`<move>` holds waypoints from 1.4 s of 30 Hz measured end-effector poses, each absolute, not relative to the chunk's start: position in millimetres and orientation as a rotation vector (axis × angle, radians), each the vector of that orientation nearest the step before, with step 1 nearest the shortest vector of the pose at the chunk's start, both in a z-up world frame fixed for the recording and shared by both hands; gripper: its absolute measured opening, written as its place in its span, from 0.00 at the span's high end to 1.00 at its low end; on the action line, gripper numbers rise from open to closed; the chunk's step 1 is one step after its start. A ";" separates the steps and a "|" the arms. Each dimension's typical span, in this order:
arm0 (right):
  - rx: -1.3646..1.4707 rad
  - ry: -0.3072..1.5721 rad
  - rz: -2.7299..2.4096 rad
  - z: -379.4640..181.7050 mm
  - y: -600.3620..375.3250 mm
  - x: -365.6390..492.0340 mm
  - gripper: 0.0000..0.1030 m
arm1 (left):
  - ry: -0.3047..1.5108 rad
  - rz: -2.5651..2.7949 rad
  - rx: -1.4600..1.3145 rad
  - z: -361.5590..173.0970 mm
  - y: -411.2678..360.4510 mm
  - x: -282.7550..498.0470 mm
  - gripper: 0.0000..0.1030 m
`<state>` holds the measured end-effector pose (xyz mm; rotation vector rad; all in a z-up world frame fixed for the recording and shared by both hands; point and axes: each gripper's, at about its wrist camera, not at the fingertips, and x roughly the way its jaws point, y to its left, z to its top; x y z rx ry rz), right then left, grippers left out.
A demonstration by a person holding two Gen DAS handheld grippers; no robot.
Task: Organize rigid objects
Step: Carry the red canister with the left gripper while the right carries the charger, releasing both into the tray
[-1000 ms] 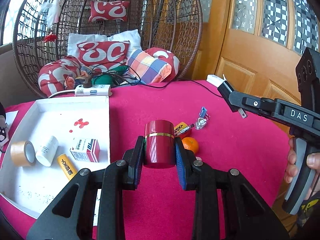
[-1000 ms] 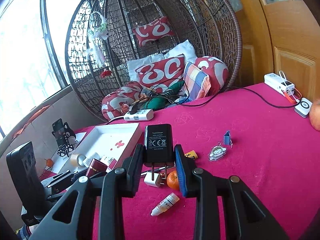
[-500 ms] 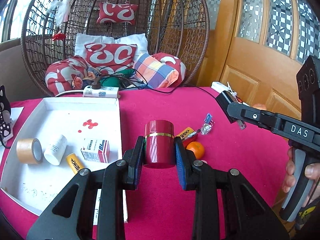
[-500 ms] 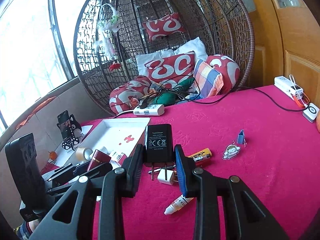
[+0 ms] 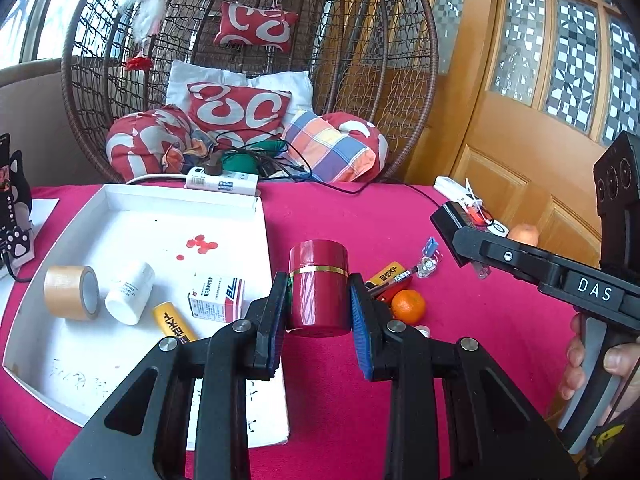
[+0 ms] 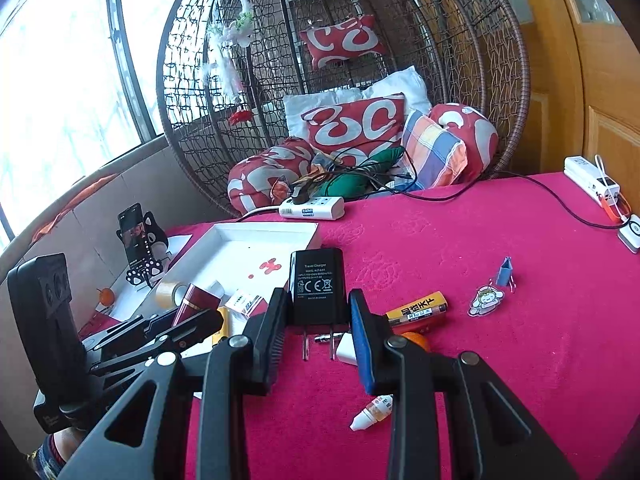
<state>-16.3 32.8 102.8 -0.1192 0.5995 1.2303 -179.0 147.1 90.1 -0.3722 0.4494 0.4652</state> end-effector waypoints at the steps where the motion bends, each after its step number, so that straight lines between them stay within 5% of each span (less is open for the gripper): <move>1: -0.124 0.598 1.233 102.9 34.6 -17.7 0.71 | 0.447 0.470 -0.376 90.1 149.4 -180.8 0.72; 26: -0.174 0.732 1.373 95.6 134.0 -47.3 0.71 | 0.371 0.688 -0.551 98.3 289.4 -248.6 0.73; 42: -0.314 0.784 1.337 48.8 224.8 -68.1 0.70 | 0.482 0.750 -0.594 63.2 316.2 -214.1 0.72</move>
